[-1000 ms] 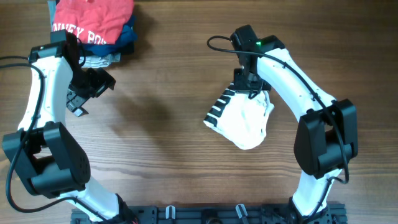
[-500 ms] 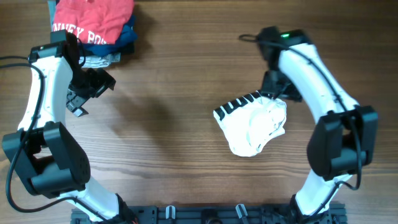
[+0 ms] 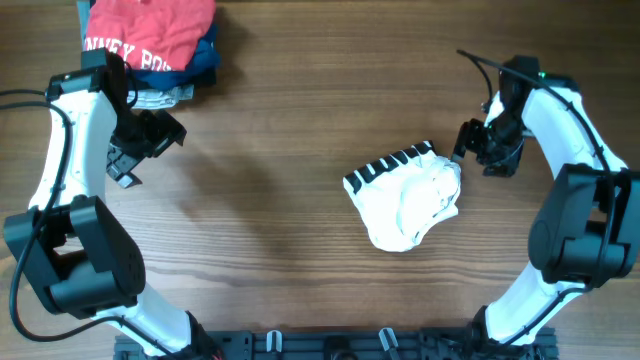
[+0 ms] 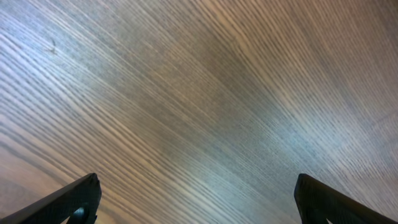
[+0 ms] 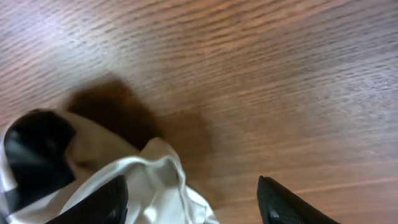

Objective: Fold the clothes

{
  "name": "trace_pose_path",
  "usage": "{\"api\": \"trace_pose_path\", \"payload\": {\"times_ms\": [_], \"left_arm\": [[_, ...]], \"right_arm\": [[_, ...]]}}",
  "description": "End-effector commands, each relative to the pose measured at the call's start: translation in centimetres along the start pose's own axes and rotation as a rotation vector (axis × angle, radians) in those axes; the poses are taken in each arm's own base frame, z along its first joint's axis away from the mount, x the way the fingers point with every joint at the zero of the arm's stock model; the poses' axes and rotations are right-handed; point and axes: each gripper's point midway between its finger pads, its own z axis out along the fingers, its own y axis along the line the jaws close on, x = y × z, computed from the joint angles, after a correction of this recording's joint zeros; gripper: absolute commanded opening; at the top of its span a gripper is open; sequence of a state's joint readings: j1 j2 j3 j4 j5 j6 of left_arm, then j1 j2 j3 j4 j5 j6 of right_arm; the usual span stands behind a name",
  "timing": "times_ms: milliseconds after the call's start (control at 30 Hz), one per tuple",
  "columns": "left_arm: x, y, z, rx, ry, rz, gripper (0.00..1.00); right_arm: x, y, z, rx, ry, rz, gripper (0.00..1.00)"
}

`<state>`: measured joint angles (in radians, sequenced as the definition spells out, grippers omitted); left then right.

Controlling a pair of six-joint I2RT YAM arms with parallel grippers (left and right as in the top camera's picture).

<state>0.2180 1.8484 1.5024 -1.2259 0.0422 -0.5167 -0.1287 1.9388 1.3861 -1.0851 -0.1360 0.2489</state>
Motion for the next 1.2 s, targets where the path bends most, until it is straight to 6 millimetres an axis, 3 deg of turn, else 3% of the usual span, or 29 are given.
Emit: {"api": "trace_pose_path", "payload": {"times_ms": [0, 100, 200, 267, 500, 533, 567, 667, 733, 833, 867, 933, 1000, 1067, 1167], "left_arm": [[0.1, 0.3, 0.2, -0.013, 0.002, 0.012, 1.0], [0.0, 0.3, 0.2, -0.012, 0.001, 0.012, 1.0], [0.1, 0.4, 0.2, -0.014, 0.003, 0.012, 1.0], [0.1, 0.4, 0.2, -0.014, 0.003, 0.012, 1.0], [0.0, 0.3, 0.2, -0.012, 0.0, 0.012, 1.0], [0.0, 0.3, 0.2, -0.012, 0.0, 0.012, 1.0], [0.0, 0.3, 0.2, -0.012, 0.0, 0.012, 1.0], [0.0, 0.3, 0.2, -0.012, 0.001, 0.012, 1.0], [0.0, 0.3, 0.2, -0.012, 0.001, 0.012, 1.0], [0.0, 0.3, 0.2, -0.012, 0.001, 0.012, 1.0], [0.0, 0.3, 0.2, -0.012, 0.0, 0.012, 1.0], [0.0, 0.3, 0.2, -0.012, 0.0, 0.012, 1.0], [0.0, 0.3, 0.2, -0.012, 0.0, 0.012, 1.0], [0.0, 0.3, 0.2, -0.012, 0.001, 0.012, 1.0], [0.0, 0.3, 0.2, -0.012, 0.0, 0.012, 1.0]], "right_arm": [[-0.2, 0.2, 0.4, -0.077, -0.015, 0.037, 0.66], [-0.2, 0.9, 0.9, -0.117, -0.019, 0.029, 0.61], [-0.2, 1.3, 0.9, -0.139, -0.018, 0.027, 0.41], [0.6, 1.2, 1.1, -0.136, 0.015, 0.027, 0.04], [2.2, 0.8, 1.1, -0.118, 0.079, 0.035, 0.04], [1.9, 0.8, 1.1, -0.122, 0.065, 0.024, 0.11], [1.5, 1.0, 1.1, -0.131, 0.049, 0.016, 0.64], [1.0, 1.5, 1.1, -0.157, 0.029, 0.01, 0.87], [0.2, 2.1, 1.0, -0.192, -0.006, -0.059, 0.89], [0.9, 3.7, 0.8, -0.29, 0.014, -0.129, 0.8], [1.6, 3.6, 1.3, -0.292, 0.035, -0.12, 0.66], [2.4, 3.2, 2.5, -0.288, 0.052, -0.115, 0.55], [3.3, 2.6, 4.1, -0.278, 0.067, -0.105, 0.34], [3.5, 1.8, 4.6, -0.23, 0.073, -0.047, 0.04], [2.9, 0.8, 3.2, -0.157, 0.039, -0.01, 0.04]]}}
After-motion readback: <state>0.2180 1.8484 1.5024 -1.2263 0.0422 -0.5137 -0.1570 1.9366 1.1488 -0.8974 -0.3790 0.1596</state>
